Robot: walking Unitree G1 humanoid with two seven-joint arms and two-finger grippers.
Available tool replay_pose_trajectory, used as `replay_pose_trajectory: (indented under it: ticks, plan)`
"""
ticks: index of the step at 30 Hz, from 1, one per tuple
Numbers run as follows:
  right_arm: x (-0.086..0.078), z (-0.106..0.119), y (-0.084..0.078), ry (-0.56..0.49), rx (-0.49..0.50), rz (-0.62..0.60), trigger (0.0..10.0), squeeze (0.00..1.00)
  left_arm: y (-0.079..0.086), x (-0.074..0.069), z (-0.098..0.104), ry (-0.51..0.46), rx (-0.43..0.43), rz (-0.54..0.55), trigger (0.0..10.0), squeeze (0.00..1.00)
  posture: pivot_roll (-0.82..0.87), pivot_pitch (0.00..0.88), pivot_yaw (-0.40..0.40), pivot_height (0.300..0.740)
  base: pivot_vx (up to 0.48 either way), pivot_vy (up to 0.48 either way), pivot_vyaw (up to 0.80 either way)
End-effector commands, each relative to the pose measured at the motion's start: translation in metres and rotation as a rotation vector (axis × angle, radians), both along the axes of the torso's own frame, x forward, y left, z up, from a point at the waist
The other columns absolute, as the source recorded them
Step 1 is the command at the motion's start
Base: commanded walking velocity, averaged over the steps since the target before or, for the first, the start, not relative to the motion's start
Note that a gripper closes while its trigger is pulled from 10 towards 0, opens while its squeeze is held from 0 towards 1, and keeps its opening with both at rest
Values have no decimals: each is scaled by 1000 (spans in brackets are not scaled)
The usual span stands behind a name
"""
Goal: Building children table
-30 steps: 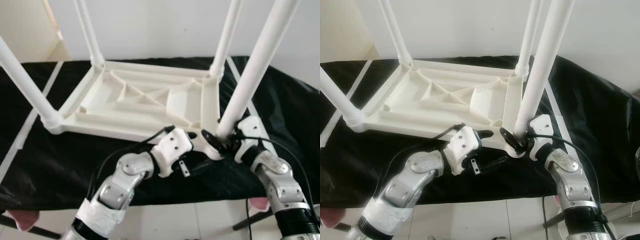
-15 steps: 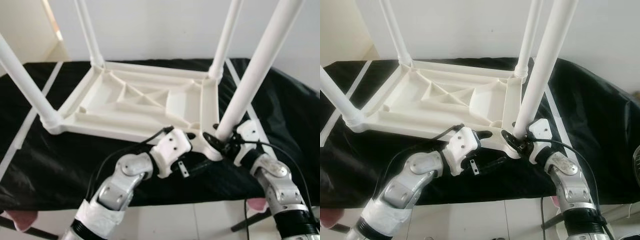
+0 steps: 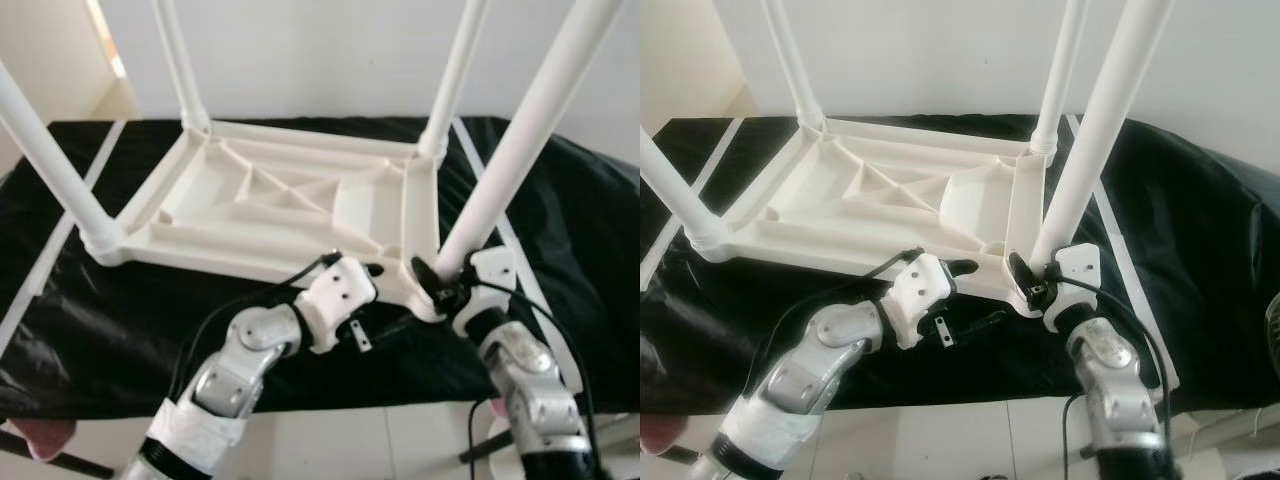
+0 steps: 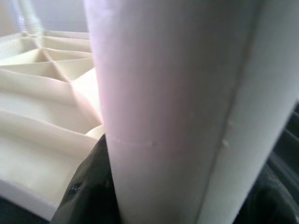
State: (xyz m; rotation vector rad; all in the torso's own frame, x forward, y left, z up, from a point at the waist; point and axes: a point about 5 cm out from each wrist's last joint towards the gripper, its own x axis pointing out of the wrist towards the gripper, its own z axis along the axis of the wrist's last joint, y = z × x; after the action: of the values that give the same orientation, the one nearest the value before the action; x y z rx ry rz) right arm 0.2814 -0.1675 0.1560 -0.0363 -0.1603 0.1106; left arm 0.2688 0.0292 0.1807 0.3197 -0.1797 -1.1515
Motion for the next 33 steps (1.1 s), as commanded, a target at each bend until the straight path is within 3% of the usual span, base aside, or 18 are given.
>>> replay_pose_trajectory:
  ticks: [1,4,6,9,15,16,31,32,33]
  plan:
    - [-3,-3,-4,20,-11,-76,10000,0,1,0,-2,-14,-4,48,10000,0,-152,108,-5,740,0,0,0]
    - [-6,-4,-2,15,10,-165,10000,0,1,-1,-2,-13,-5,46,10000,0,-149,110,-4,740,0,0,0]
    - [-12,-8,-1,18,44,-355,10000,0,2,-1,-1,-14,-7,46,10000,0,-144,108,0,740,0,0,0]
    - [-15,-8,3,20,66,-434,10000,0,2,-1,-1,-13,-8,45,10000,0,-144,106,4,740,0,0,0]
    - [-18,-5,2,9,60,-431,10000,0,2,-1,-2,-12,-6,34,10000,0,-158,101,9,740,0,0,0]
    - [-19,-5,2,5,66,-422,10000,1000,1,-1,-1,-14,-6,33,10000,0,-160,101,10,740,0,0,0]
    - [-31,1,3,-45,58,-330,10000,1000,2,-1,1,-16,-20,46,10000,0,-158,121,7,740,0,0,0]
    - [-33,1,3,-44,50,-307,10000,0,3,-1,1,-16,-21,49,10000,0,-158,122,7,740,0,0,0]
    - [-33,1,3,-44,50,-307,10000,0,3,-1,1,-16,-21,49,10000,0,-158,122,7,740,0,0,0]
